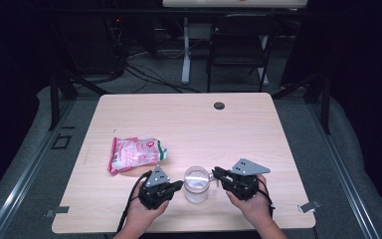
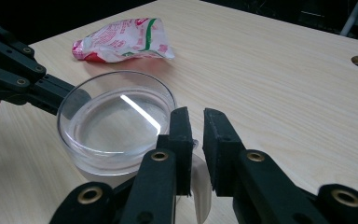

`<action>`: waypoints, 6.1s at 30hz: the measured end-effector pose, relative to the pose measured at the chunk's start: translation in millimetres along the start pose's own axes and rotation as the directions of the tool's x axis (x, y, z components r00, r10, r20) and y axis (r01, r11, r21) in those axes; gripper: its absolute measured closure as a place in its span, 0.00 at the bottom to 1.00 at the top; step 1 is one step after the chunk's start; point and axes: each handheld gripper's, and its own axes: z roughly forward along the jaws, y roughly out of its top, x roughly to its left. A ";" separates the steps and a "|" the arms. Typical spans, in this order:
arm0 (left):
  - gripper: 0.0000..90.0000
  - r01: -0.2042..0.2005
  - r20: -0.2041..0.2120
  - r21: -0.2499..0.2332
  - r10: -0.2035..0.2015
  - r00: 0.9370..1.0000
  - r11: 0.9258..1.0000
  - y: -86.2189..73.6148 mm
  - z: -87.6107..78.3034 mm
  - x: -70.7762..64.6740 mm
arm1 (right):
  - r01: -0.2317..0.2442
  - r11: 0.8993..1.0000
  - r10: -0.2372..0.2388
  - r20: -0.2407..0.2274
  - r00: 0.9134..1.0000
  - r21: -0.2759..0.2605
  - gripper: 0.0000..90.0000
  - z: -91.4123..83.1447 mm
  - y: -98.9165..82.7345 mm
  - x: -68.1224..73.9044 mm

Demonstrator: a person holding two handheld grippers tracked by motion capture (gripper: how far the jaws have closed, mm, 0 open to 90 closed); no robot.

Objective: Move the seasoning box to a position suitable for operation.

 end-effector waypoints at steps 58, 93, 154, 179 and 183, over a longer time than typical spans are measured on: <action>1.00 0.024 0.012 -0.061 -0.024 1.000 0.998 7.5 -9.7 -3.7 | -0.006 1.000 0.006 0.003 1.000 -0.017 0.90 0.1 -3.3 -0.6; 0.97 -0.002 0.037 -0.086 0.005 0.999 0.996 37.2 -9.5 -14.1 | 0.021 0.999 -0.023 -0.049 0.999 -0.030 0.73 -21.7 -2.5 7.1; 0.74 0.002 -0.022 -0.021 -0.003 1.000 1.000 25.0 14.1 -0.8 | 0.084 0.996 -0.084 -0.004 0.996 -0.035 0.60 -12.7 -11.0 25.1; 0.75 0.007 -0.016 -0.026 -0.008 1.000 1.000 24.4 13.4 -0.9 | 0.023 1.000 -0.023 0.017 1.000 -0.019 0.64 -14.8 -18.0 10.8; 0.72 0.011 -0.016 -0.043 -0.012 1.000 0.999 25.0 12.5 -1.1 | 0.011 1.000 -0.011 0.012 1.000 -0.016 0.65 -11.4 -17.7 10.9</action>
